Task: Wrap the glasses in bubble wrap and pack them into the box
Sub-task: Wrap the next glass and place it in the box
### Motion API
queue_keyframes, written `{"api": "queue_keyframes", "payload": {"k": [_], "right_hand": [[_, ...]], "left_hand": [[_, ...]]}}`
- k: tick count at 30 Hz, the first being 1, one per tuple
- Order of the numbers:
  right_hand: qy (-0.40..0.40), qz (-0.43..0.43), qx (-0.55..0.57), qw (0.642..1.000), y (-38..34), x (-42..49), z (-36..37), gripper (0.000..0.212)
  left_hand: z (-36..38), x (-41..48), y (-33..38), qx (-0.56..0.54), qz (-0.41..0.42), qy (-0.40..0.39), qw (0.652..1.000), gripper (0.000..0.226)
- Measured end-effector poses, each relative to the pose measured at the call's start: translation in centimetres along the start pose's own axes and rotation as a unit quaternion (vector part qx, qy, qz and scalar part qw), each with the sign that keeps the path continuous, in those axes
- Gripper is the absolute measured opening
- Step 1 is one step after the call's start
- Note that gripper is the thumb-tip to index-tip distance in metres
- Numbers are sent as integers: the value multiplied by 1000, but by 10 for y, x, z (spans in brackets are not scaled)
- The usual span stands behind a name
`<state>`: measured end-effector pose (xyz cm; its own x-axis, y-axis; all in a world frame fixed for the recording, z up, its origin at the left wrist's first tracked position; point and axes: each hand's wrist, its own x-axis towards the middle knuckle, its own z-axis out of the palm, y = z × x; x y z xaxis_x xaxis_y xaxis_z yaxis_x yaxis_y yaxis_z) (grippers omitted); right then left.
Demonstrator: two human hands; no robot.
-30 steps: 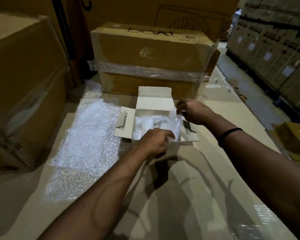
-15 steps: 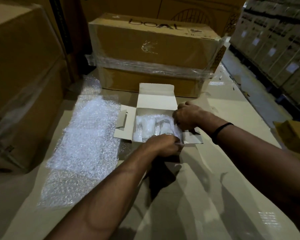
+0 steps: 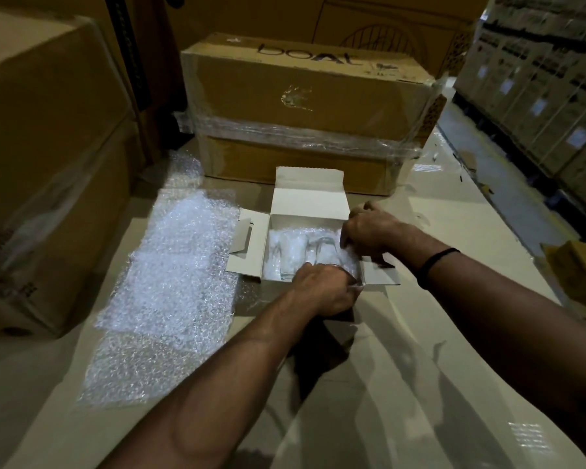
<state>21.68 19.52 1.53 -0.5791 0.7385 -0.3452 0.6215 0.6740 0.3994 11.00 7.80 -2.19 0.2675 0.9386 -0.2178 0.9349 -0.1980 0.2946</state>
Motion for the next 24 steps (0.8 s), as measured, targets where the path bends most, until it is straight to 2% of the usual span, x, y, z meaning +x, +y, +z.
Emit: {"api": "queue_keyframes", "payload": {"k": [2,4,7,11,12,14,17,18,22,24], "right_hand": [[5,-16,47,999,7,-4,-5,36],[7,-32,41,999,10,-6,-4,33],[-66,-44,-9,997,4,-3,6,40],[-101,-57,-64,991,-1,2,15,44],[-111,-55,-69,990,-2,3,14,44],[-108,-35,-68,991,-3,0,6,40],[-19,18,-55,998,0,0,-2,27],[-11,31,-50,998,0,1,-2,26],[-67,60,-30,995,-8,6,6,20],[-81,72,0,994,-7,7,4,20]], "left_hand": [[3,0,-1,-7,-6,-15,1000,39],[4,-1,-1,-12,-4,-20,1000,36],[3,-4,-3,-9,4,-2,1000,35],[4,-9,-4,8,55,154,987,41],[4,-8,-3,10,62,166,984,41],[5,-7,1,20,61,122,990,38],[4,-2,6,21,15,50,998,46],[3,-1,6,17,1,35,999,49],[-4,-4,7,-29,-26,-9,999,52],[-6,-11,2,-58,-24,-3,998,49]]}}
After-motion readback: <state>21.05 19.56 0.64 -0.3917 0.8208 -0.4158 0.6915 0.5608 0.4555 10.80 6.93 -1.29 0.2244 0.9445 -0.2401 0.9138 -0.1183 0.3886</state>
